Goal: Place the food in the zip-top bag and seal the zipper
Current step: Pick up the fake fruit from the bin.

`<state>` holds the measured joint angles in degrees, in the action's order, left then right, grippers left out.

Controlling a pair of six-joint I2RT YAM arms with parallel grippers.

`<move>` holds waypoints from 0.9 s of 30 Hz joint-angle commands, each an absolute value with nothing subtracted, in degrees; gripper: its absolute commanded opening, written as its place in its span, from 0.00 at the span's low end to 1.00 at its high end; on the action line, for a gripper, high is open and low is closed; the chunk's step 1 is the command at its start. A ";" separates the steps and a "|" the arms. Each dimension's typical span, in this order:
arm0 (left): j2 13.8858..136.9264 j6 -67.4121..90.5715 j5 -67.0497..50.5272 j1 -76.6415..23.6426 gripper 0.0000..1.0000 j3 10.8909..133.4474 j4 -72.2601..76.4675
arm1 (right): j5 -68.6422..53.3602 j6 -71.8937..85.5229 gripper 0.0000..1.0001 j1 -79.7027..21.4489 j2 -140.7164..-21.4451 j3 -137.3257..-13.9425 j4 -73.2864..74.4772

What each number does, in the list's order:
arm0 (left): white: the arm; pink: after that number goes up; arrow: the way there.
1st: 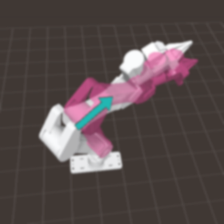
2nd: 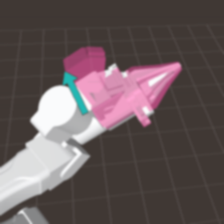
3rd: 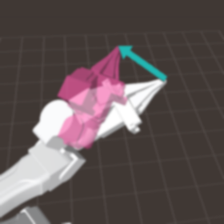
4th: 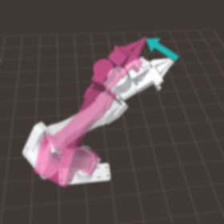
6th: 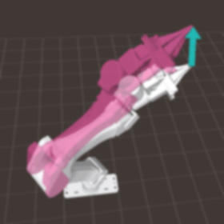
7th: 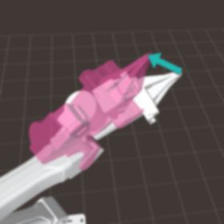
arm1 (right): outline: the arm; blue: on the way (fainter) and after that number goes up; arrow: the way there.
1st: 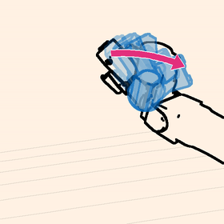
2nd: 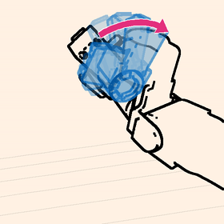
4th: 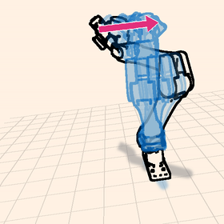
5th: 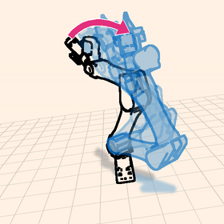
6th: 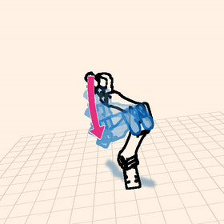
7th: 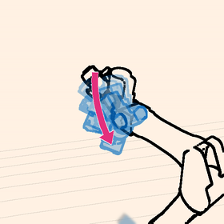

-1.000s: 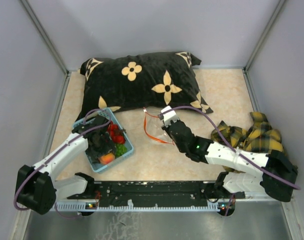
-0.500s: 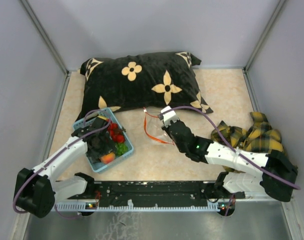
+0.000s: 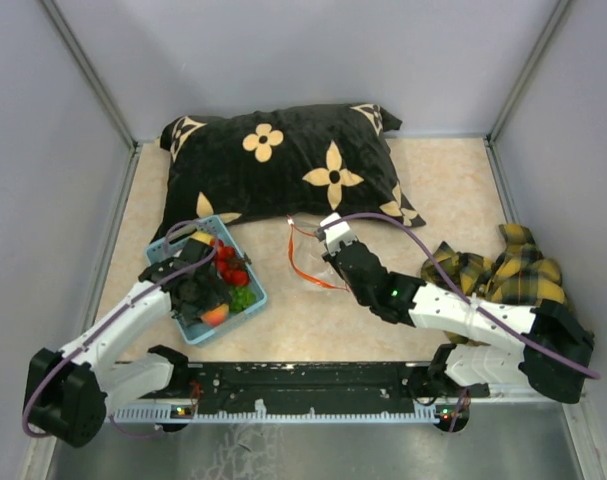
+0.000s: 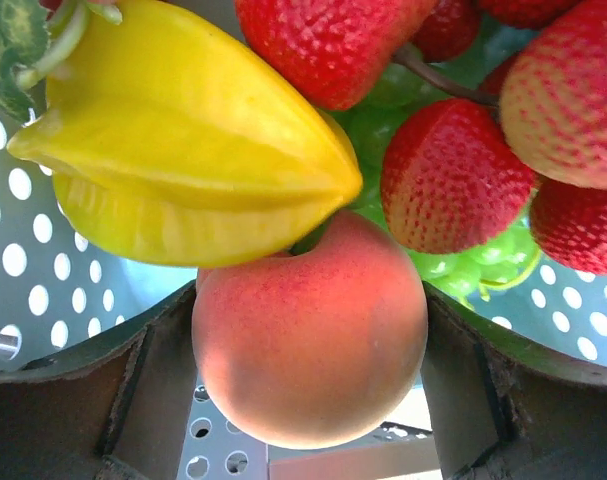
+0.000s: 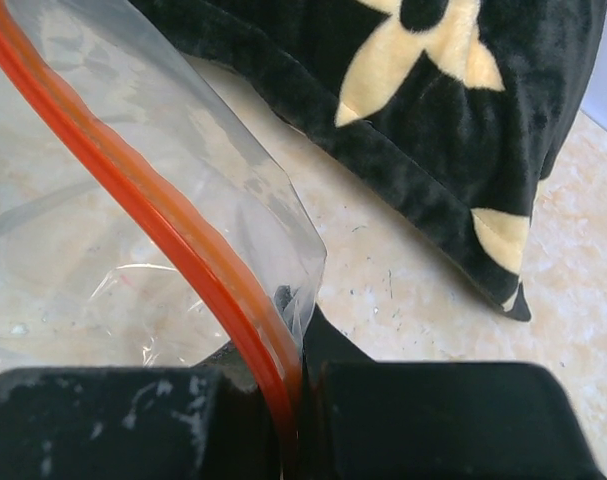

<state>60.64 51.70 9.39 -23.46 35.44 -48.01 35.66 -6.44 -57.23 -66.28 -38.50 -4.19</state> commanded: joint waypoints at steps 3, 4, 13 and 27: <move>53.57 52.73 9.10 -23.32 0.68 38.23 -50.22 | 35.89 -5.81 0.02 -56.78 -66.39 -42.89 -4.30; 52.40 52.66 8.83 -23.35 0.68 39.07 -50.87 | 35.86 -5.80 0.02 -56.78 -66.58 -43.32 -4.00; 41.56 47.01 -0.91 -23.33 0.65 44.71 -44.94 | 35.94 -5.90 0.02 -56.78 -68.73 -45.31 -2.43; 44.73 47.97 -17.10 -30.48 0.60 41.20 -13.87 | 35.89 -2.15 0.01 -56.78 -72.51 -49.44 2.77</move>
<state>43.64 47.62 -13.80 -27.03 41.06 -26.24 35.68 -4.64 -57.21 -71.37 -45.28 1.96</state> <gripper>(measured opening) 0.822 0.014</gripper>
